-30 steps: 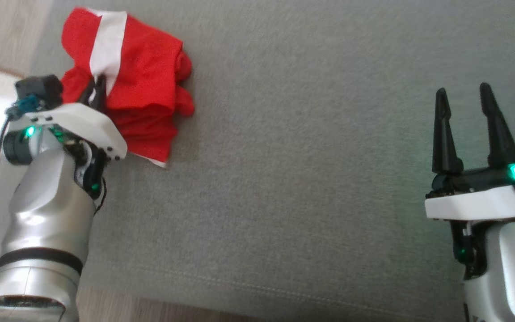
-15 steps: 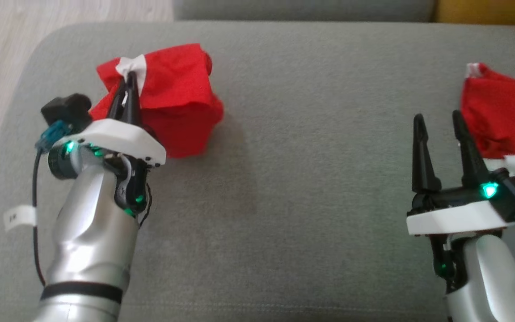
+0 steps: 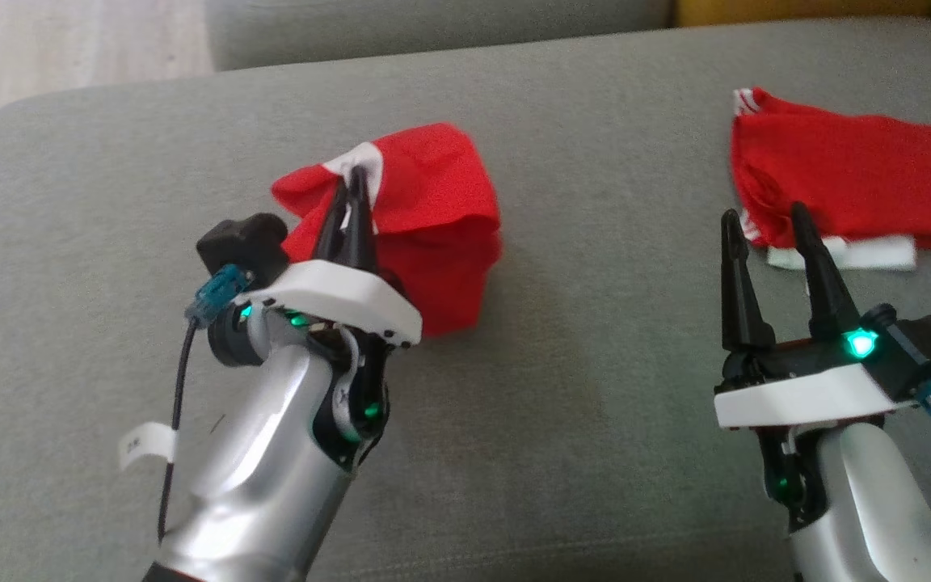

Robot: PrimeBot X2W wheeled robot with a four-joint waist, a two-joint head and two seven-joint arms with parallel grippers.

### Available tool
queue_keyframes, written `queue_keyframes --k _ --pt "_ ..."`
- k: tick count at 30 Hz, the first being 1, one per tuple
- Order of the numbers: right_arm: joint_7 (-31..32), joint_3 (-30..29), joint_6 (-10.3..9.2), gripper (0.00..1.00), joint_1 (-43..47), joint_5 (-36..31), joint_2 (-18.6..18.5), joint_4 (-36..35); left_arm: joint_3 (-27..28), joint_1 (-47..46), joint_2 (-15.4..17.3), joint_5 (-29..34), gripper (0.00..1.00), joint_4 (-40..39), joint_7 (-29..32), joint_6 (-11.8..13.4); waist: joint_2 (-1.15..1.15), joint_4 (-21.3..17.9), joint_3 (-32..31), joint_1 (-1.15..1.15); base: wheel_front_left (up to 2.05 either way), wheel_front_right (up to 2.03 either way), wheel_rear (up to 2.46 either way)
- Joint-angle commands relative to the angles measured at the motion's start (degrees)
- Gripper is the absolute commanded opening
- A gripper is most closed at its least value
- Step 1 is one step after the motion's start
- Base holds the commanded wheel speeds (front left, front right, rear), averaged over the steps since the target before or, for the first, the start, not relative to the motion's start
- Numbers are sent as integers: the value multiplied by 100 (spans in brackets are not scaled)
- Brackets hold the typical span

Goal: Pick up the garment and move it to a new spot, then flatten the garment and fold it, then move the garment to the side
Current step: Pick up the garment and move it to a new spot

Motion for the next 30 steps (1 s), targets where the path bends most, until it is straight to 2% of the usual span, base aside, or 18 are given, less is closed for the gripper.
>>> queue_keyframes --k 1,2,3,8,13,14,15,16,22,30 --pt "-83 163 17 100 -285 39 11 -145 151 -200 105 -110 0 -486 -70 216 0 -227 162 0 0 0 0" --pt "-90 176 17 100 -311 53 11 -135 181 -160 105 -227 0 -652 -70 331 0 -291 200 0 0 0 0" --pt "-90 176 17 100 -311 53 11 -135 181 -160 105 -227 0 -652 -70 331 0 -291 200 0 0 0 0" --pt "-125 278 17 100 -465 130 11 -79 -22 -63 104 -222 0 -1135 -70 657 0 -627 400 0 0 0 0" --pt "-149 310 17 100 -593 189 11 -22 -496 -92 104 -252 0 -1029 -71 776 0 -859 558 0 0 0 0" --pt "-152 306 17 100 -607 198 11 -11 -642 -88 104 -298 14 -939 -71 792 0 -886 580 0 0 0 0" --pt "-154 298 17 100 -617 205 11 0 -774 -93 104 -355 65 -855 -71 806 0 -901 594 0 0 0 0" --pt "-156 295 17 100 -624 209 11 9 -917 -110 104 -393 100 -767 -71 802 0 -910 608 0 0 0 0" --pt "-160 191 17 100 -621 200 11 -11 -1415 -295 104 -550 100 -422 -71 683 0 -794 634 0 0 0 0" --pt "-161 85 17 100 -515 112 11 36 -1318 -524 104 43 100 -533 -71 622 0 -371 465 0 0 0 0"
